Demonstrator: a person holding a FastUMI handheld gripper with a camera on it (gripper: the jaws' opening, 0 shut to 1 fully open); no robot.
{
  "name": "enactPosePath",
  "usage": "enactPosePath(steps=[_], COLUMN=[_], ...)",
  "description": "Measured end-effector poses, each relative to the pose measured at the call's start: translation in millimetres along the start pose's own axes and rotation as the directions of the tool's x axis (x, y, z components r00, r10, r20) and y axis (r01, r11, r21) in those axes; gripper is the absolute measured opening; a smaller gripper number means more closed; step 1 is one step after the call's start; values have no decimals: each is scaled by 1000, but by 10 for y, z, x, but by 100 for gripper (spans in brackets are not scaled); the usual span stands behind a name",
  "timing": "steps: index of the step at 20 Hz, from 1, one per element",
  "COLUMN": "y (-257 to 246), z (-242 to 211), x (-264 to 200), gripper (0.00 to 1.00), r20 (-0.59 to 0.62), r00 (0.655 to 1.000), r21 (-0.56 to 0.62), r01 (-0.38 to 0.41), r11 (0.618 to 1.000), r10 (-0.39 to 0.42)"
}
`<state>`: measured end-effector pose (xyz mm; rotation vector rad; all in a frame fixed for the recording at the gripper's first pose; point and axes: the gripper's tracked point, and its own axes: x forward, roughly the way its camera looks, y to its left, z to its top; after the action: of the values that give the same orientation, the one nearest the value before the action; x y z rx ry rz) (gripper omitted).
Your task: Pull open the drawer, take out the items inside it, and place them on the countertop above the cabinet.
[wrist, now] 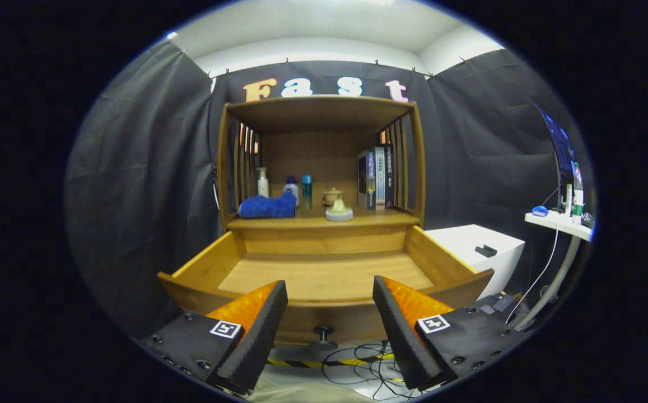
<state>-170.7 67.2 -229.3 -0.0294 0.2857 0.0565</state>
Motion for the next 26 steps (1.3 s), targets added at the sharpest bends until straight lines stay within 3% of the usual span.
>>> enactPosePath(steps=[8, 20, 26], y=[-42, -124, -242], z=[-573, -658, -564], x=[134, 388, 455], gripper=[98, 98, 98], r20=[-71, -73, -78], r00=[997, 997, 996], r21=[19, 64, 24], r01=[2, 16, 38], r11=[1000, 998, 999], r10=[-1, -11, -36])
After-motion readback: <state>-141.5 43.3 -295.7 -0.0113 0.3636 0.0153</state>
